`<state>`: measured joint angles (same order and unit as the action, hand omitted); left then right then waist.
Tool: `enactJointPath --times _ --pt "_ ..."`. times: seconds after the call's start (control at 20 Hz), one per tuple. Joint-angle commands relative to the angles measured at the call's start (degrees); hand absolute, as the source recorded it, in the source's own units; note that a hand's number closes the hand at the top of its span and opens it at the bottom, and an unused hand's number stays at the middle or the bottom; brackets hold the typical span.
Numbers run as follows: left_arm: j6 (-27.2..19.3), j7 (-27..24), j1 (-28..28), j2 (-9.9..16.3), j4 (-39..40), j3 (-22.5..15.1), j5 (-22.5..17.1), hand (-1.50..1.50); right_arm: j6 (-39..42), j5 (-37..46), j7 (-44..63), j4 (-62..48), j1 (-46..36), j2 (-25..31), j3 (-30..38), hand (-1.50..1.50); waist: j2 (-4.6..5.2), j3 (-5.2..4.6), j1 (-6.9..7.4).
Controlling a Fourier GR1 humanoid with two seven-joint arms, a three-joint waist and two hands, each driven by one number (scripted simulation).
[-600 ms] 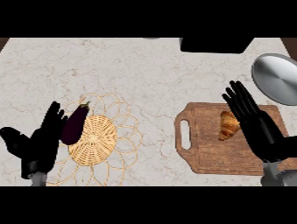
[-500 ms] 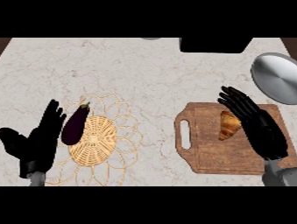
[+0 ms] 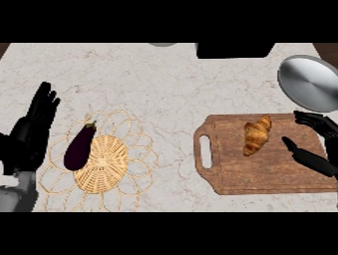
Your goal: Pick the croissant from the cutting board and place it in the pan
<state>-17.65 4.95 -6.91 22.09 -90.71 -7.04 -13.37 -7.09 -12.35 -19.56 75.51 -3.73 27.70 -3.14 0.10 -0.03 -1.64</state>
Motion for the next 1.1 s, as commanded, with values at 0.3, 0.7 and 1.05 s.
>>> enactJointPath --times 0.3,0.7,1.05 --pt "1.7 -3.0 -4.0 -1.0 6.6 1.3 1.0 0.0 -3.3 7.3 2.5 18.0 17.8 16.4 7.4 -1.5 -0.28 -0.17 -1.13" --pt "3.0 0.3 -5.4 -0.3 3.8 1.3 1.3 0.0 4.2 7.4 32.7 32.9 13.6 29.9 9.7 -1.5 -0.21 -0.1 1.11" --pt "7.5 -4.0 -7.7 -1.4 10.9 3.6 1.4 0.0 9.8 11.1 42.0 31.4 0.2 31.7 8.3 -1.5 0.08 -0.03 2.09"
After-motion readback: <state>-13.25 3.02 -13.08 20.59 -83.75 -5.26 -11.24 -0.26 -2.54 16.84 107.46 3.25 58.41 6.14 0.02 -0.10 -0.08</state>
